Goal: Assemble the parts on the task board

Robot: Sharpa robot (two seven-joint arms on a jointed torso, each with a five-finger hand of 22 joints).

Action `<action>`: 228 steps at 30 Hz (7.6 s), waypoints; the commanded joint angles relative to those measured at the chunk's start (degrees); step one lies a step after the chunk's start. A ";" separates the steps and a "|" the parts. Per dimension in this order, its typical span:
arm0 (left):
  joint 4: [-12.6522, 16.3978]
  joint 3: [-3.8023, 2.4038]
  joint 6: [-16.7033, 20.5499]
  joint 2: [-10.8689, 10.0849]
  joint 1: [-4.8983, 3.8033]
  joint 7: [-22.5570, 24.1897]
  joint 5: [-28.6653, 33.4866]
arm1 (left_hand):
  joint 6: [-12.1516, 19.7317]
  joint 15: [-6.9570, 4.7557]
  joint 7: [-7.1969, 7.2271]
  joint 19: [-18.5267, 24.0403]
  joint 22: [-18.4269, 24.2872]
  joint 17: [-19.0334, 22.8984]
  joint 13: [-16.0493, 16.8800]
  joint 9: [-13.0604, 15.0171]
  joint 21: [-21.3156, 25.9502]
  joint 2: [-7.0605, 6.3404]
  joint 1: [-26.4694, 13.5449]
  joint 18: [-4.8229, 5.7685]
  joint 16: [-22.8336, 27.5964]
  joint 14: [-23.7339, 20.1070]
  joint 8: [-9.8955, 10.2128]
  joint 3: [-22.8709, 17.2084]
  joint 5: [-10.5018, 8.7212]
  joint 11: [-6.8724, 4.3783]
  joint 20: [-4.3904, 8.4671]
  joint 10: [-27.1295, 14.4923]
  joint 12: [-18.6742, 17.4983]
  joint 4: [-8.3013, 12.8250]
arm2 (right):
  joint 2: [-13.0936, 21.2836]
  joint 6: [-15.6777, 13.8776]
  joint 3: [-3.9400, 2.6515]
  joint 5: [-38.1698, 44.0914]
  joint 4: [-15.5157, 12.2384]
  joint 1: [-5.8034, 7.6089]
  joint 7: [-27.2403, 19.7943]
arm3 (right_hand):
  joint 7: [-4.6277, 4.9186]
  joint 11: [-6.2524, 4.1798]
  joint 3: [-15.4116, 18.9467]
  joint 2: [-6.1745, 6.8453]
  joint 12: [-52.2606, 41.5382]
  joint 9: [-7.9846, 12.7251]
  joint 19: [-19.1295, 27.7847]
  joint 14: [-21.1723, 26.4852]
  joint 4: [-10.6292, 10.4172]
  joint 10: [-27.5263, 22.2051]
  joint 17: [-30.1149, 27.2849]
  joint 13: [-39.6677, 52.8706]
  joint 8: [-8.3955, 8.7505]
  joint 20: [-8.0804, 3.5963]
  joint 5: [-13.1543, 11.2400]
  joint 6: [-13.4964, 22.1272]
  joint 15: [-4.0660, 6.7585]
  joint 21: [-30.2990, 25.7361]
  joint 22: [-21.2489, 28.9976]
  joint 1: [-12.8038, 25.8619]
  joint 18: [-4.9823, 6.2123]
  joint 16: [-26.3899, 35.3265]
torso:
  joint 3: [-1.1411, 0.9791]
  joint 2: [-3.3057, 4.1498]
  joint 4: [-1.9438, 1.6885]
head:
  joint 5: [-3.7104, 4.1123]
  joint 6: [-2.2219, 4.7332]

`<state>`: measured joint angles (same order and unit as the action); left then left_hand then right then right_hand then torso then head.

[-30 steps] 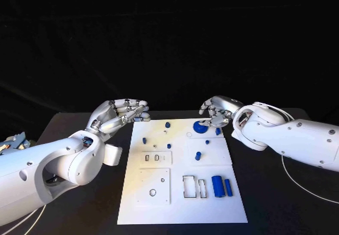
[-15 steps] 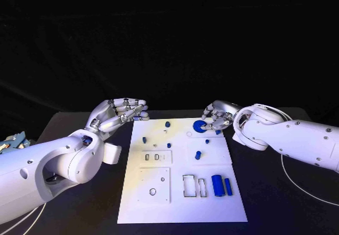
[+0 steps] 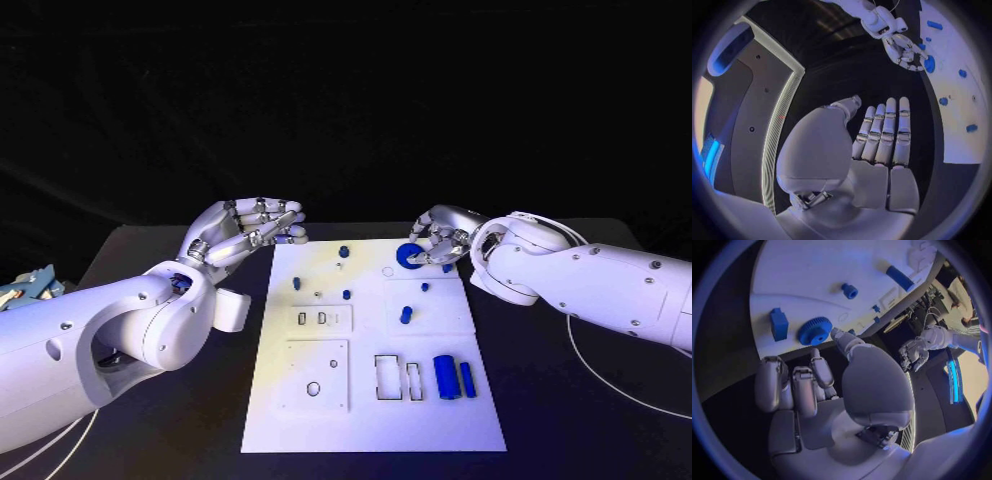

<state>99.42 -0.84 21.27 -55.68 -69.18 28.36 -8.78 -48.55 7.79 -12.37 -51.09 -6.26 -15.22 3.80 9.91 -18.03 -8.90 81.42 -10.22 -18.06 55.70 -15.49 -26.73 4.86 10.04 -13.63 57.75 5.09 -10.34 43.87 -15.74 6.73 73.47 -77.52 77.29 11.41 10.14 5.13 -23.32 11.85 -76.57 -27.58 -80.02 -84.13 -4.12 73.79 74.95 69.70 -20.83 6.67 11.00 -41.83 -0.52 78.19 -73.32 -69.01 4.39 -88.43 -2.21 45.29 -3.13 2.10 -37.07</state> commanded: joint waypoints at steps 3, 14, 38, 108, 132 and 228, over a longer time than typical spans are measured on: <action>0.04 -0.03 -1.24 0.12 -0.05 0.32 0.09 | 0.52 0.00 -1.08 -0.11 0.09 -0.09 0.00 0.04 0.19 0.01 -0.15 -0.27 0.40 -0.38 0.35 -0.32 -0.15 0.42 -0.35 -0.02 -0.21 -0.02 | -0.93 -0.09 0.04 1.84 1.07 -0.14 0.46 | 0.13 0.27 0.47 0.00 -0.15 0.10 -0.11 -5.01 0.05 -0.54 11.06 -0.13 0.06 0.25 0.27 1.27 -0.54 0.12 -0.13 -0.88 -0.52 -0.29 | -0.06 -0.01 0.04 | -0.17 -0.11; 0.01 -0.03 -1.32 0.10 -0.05 0.25 0.09 | 0.52 0.00 -1.08 -0.11 0.09 -0.09 0.00 0.04 0.19 0.01 -0.15 -0.27 0.40 -0.38 0.35 -0.32 -0.15 0.42 -0.35 -0.02 -0.21 -0.02 | -2.04 1.31 0.20 2.14 2.10 -0.68 0.44 | 0.25 0.40 0.47 -0.17 -0.41 0.03 -0.29 -5.15 0.12 -0.44 11.74 0.24 -0.11 0.40 0.27 1.70 -0.68 0.36 -0.51 -1.28 -0.59 -0.52 | -0.08 0.03 0.11 | -0.24 -0.33; -0.13 -0.03 -1.31 0.01 -0.05 0.20 0.09 | 0.52 0.00 -1.08 -0.11 0.09 -0.09 0.00 0.04 0.19 0.01 -0.15 -0.27 0.40 -0.38 0.35 -0.32 -0.15 0.42 -0.35 -0.02 -0.21 -0.02 | -1.36 1.52 0.22 2.22 1.94 -0.88 -0.03 | 0.10 0.25 -2.31 -2.23 -1.83 -0.43 -0.98 -5.35 0.81 0.94 12.74 2.21 -2.24 0.48 0.04 0.14 -0.63 1.25 -1.97 -3.21 -0.83 -0.88 | -0.12 0.05 0.11 | -0.29 -0.61; -0.45 -0.04 -1.56 0.53 -0.05 0.06 0.26 | 0.56 0.03 -1.14 -0.13 0.19 -0.30 0.01 0.06 0.22 0.01 -0.21 -0.27 0.54 -0.38 0.43 -0.63 -0.19 0.46 -0.36 0.03 -0.47 0.24 | -15.10 -7.87 1.08 21.77 2.58 -3.33 0.76 | -1.97 -1.63 -9.22 -1.47 -3.97 0.30 -2.43 -5.50 1.99 4.63 13.40 5.72 -3.75 -1.04 -1.13 -6.39 1.02 2.85 -4.71 0.31 -1.35 -1.09 | -0.12 0.09 0.06 | -1.48 -0.74; -0.47 -0.04 -1.54 0.44 -0.06 -0.07 0.26 | 0.56 0.03 -1.14 -0.13 0.19 -0.30 0.01 0.06 0.22 0.01 -0.21 -0.27 0.54 -0.38 0.43 -0.63 -0.19 0.46 -0.36 0.03 -0.47 0.24 | -15.90 -7.70 1.16 20.28 4.31 -3.78 0.54 | 1.02 1.13 -5.10 -0.61 -1.82 2.90 -1.48 -5.35 -1.16 1.56 12.86 3.05 3.58 1.09 -5.37 2.17 -1.36 1.37 -3.60 2.90 -1.01 -0.92 | -0.10 0.11 0.08 | -1.56 -0.78; -2.85 -0.02 -2.60 0.02 -0.02 0.18 0.95 | 0.62 0.06 -1.15 -0.17 0.36 -0.69 0.02 0.10 0.28 -0.04 -0.54 -0.27 0.81 -0.38 0.56 -1.05 -0.23 0.49 -0.38 0.14 -0.88 0.58 | 4.51 -1.31 0.30 -8.47 4.71 -4.35 -18.55 | -0.31 -0.17 -7.65 -2.48 -3.41 3.40 -1.76 -5.49 4.77 4.09 13.50 5.81 6.07 0.16 -0.96 -7.13 -0.29 0.80 -4.60 -4.28 -1.03 -1.08 | -1.35 -1.22 2.64 | -0.72 -1.51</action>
<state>96.54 -0.83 19.77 -55.78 -69.16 28.00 -7.94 -48.14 7.79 -12.37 -51.09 -5.97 -15.84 3.80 9.93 -18.03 -8.90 81.42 -10.22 -17.52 55.70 -15.29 -27.44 4.86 10.25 -13.64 57.96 4.47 -9.63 48.50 -16.69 7.04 64.37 -72.88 73.01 -7.66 9.92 5.11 -30.54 9.72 -79.80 -24.12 -81.56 -83.82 0.70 77.49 74.91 74.92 -14.61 6.77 10.28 -48.63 -0.62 78.65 -74.91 -73.21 3.52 -89.31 -3.57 44.06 -0.44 1.39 -38.55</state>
